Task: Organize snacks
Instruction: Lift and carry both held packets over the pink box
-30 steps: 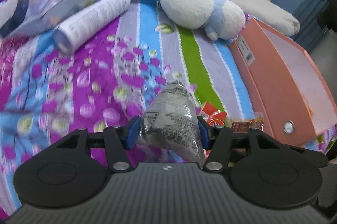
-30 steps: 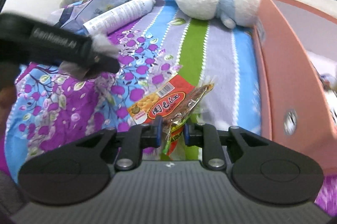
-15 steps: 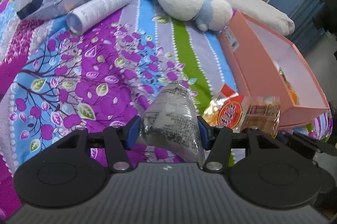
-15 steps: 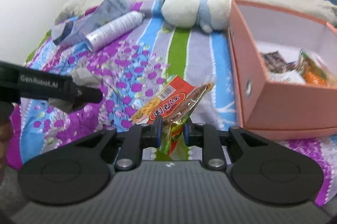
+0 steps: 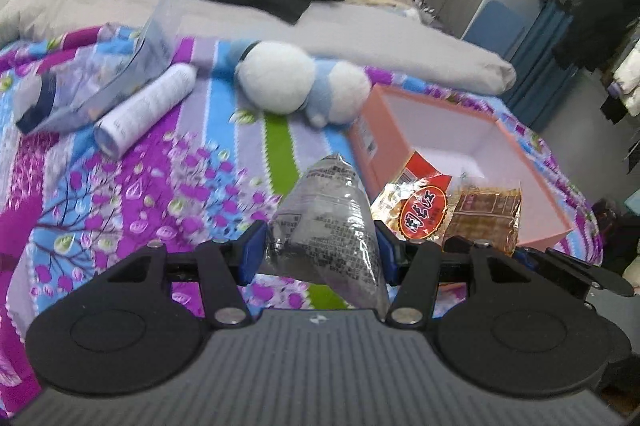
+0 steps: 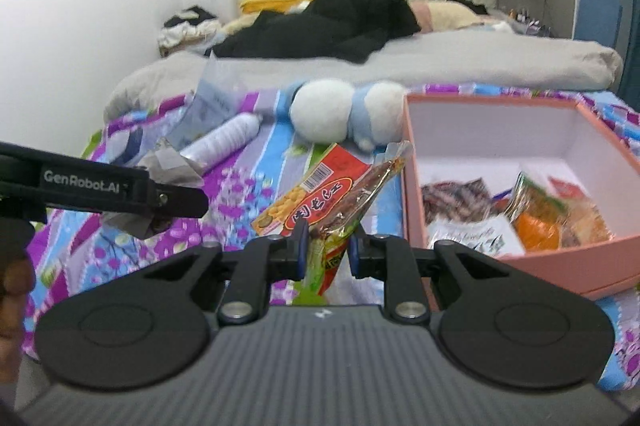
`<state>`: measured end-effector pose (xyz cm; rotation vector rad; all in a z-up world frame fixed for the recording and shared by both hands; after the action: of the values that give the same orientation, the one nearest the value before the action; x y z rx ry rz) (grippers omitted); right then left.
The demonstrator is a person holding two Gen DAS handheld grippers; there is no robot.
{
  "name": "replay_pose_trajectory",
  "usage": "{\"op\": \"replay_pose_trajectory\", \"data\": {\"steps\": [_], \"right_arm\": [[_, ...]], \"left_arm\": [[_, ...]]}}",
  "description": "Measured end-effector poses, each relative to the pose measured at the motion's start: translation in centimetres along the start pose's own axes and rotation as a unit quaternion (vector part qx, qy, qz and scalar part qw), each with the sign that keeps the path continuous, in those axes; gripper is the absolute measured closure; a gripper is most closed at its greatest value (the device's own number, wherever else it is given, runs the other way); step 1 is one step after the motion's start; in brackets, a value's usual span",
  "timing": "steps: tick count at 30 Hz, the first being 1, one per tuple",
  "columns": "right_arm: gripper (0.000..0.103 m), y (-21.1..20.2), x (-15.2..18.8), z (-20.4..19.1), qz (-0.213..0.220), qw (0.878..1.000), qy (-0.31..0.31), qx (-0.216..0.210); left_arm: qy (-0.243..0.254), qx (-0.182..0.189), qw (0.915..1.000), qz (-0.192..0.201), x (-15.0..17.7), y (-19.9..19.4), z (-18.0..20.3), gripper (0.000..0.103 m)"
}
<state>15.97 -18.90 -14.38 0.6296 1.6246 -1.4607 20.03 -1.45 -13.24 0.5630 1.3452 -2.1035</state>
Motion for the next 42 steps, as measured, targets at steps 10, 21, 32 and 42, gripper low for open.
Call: {"op": "replay_pose_trajectory", "data": {"steps": [10, 21, 32, 42], "right_arm": [[0.081, -3.4, -3.0, 3.1, 0.038, 0.999, 0.009, 0.021], [0.081, -4.6, -4.9, 6.9, 0.057, 0.997, 0.021, 0.041], [0.081, -1.2, -4.3, 11.6, 0.028, 0.997, 0.054, 0.052], [0.081, 3.3, -2.3, 16.2, -0.016, 0.993, 0.089, 0.071]], "left_arm": [[0.016, 0.035, 0.9988, 0.031, -2.9, -2.6, 5.8, 0.041], [0.05, 0.066, 0.9961, 0.03, -5.4, -1.3, 11.6, 0.041], [0.062, 0.066, 0.9958, -0.01, -6.8, 6.2, 14.6, 0.041], [0.084, 0.068, 0.9929, -0.052, -7.0, 13.6, 17.1, 0.041]]}}
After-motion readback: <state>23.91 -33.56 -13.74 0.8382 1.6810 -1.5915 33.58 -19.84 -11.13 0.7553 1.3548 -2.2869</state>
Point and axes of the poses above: each gripper's, at about its wrist camera, not at the fingertips, and y roughly the way its jaws point, z to its right, x to its underside, the point moved 5 cm from there along y, roughly the way its jaws point, and after that the axes turned 8 degrees about -y, right-handed, at the moved point
